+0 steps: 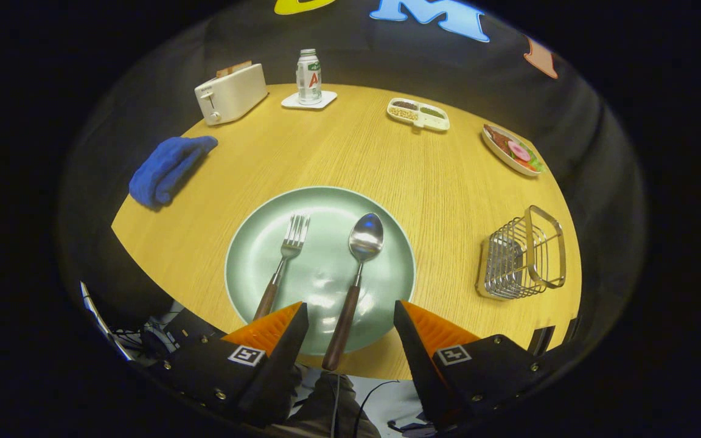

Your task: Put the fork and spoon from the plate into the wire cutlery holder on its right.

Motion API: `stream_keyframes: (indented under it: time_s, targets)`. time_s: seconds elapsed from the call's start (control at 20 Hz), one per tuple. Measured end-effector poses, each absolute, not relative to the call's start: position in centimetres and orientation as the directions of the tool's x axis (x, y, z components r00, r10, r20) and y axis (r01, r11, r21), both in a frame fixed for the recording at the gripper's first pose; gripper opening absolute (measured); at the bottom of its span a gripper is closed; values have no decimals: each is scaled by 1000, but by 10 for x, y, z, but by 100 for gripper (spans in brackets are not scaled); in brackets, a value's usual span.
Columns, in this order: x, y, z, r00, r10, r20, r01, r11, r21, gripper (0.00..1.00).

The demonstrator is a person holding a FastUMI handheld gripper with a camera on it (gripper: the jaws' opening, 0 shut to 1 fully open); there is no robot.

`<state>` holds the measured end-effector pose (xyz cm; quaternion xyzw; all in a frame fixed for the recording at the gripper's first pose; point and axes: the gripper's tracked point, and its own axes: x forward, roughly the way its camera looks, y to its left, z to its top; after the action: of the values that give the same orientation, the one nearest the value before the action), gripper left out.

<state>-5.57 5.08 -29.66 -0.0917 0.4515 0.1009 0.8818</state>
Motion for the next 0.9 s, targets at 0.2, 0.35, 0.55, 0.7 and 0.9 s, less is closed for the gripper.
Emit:
stream_keyframes:
  time_s: [0.2, 0.35, 0.55, 0.7, 0.9]
  targets:
    - [-55, 55, -305, 536, 94, -839, -264, 963, -61, 77]
    - [-57, 58, -314, 490, 92, -867, -261, 964, -45, 66]
    - [-62, 53, -326, 426, 52, -903, -243, 968, -58, 43]
    - [-65, 55, -334, 347, 52, -937, -237, 971, -34, 27]
    - [-57, 47, -320, 292, 36, -956, -221, 975, -30, 27]
